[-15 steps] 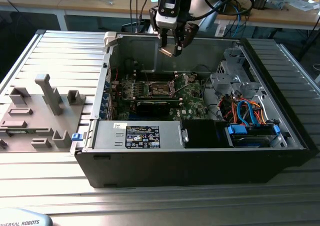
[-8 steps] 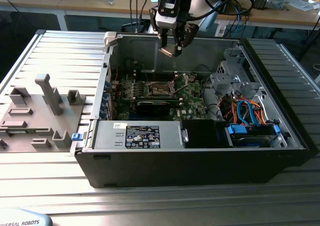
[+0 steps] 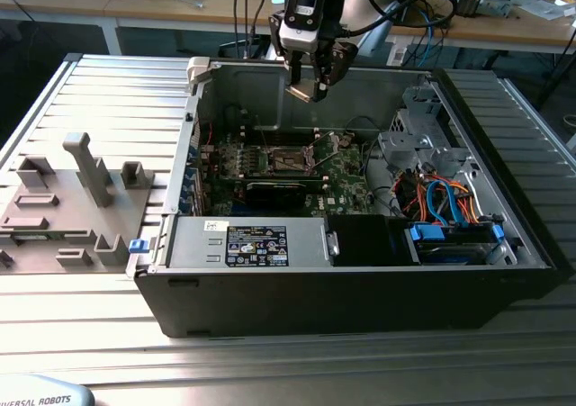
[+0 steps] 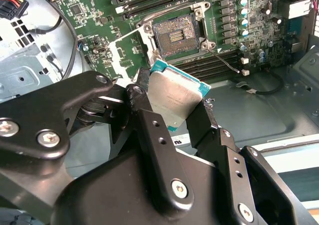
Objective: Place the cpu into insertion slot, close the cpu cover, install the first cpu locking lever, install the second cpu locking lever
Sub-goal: 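Place the cpu into insertion slot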
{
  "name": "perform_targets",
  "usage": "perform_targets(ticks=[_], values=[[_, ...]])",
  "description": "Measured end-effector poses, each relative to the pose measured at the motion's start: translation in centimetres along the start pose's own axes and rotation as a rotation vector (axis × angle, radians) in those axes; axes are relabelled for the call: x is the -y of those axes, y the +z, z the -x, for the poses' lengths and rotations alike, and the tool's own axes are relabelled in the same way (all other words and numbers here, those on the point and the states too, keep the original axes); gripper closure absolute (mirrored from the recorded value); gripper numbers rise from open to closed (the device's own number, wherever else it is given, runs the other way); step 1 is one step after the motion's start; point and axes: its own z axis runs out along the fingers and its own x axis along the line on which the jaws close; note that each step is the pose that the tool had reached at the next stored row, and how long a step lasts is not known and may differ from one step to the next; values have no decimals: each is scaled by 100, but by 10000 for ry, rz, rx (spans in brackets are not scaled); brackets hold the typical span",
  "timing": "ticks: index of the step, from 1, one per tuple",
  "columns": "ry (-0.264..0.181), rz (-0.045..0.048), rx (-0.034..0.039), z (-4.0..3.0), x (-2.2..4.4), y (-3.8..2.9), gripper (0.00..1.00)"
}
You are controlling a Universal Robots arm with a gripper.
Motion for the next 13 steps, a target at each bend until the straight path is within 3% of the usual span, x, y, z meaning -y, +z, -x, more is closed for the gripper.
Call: perform_targets(ticks=[13], values=[[125, 1, 12, 0, 0, 0, 46]])
